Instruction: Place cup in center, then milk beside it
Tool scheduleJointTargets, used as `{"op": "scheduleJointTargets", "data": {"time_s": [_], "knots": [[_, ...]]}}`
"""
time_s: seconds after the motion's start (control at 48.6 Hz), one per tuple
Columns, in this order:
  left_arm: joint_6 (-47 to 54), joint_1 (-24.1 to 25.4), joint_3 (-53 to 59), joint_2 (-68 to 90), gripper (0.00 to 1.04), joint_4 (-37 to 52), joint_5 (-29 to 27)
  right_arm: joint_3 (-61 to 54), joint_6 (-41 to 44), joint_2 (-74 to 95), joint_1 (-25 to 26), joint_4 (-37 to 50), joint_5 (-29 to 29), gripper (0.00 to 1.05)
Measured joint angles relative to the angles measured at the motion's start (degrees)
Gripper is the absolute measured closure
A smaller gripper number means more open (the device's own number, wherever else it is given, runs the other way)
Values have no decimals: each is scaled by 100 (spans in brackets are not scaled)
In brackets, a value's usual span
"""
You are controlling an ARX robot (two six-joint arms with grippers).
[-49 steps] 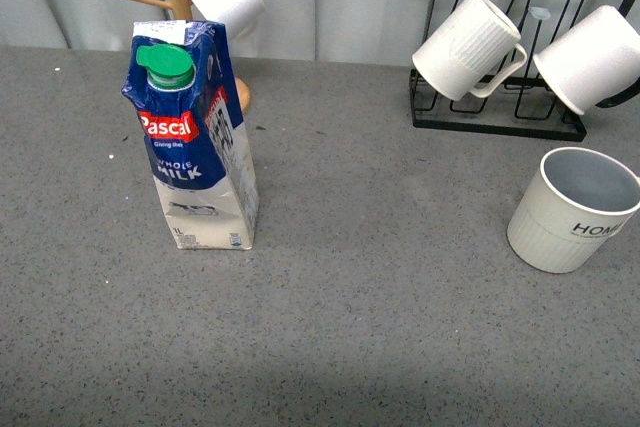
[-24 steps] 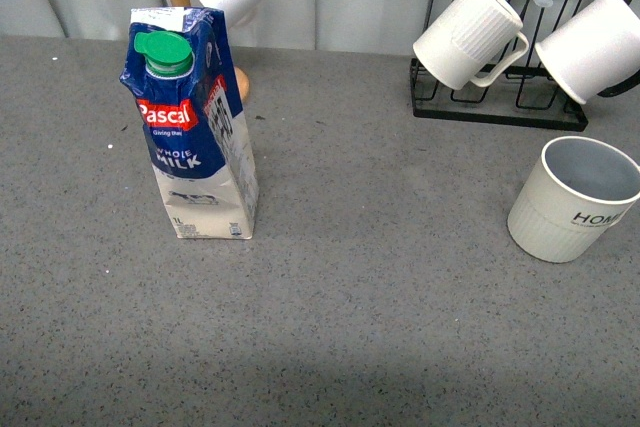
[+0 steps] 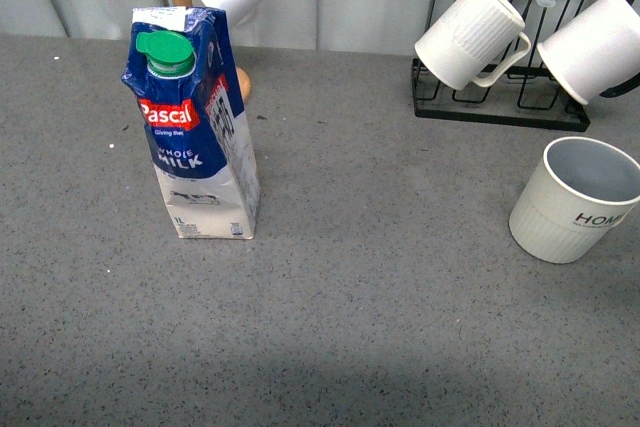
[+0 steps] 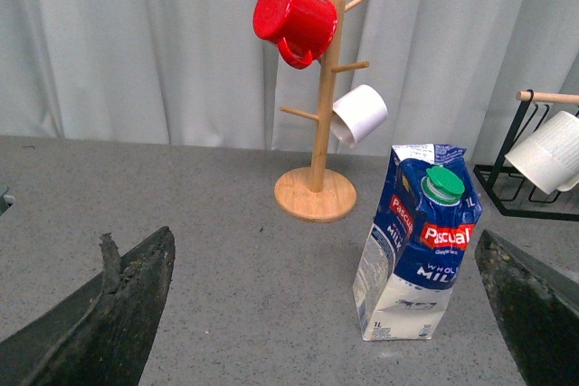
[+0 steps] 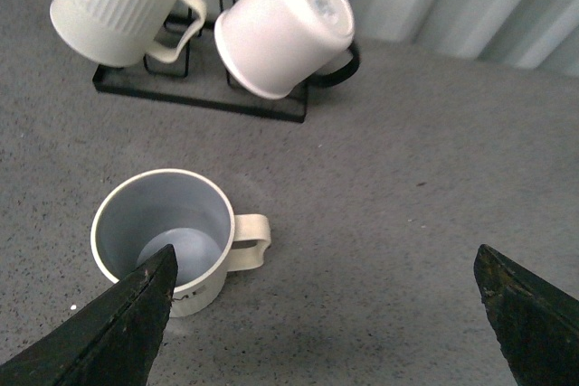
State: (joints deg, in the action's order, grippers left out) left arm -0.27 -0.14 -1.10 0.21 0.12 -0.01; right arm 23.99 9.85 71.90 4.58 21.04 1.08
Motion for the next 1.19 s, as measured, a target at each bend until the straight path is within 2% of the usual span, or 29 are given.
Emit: {"op": "scheduleJointTargets", "data": {"time_s": [0.185,0.432,0.885,0.927,1.194], "knots": [[0,0,0,2,6,0,2,1414,354,1834,35,-636,-474,9],[0,0,0,2,6,0,0,2640,588,3289,-66,-1541,-455,9],[0,0,0,2,6,0,2,3451,651,4155,-208,-1906,-614,10],[0,0,0,0,6,0,0,3486,656,4181,-212,-1919,-614,14],[0,0,0,0,6,0,0,3598,708,4291,-278,-2039,-680,61]]}}
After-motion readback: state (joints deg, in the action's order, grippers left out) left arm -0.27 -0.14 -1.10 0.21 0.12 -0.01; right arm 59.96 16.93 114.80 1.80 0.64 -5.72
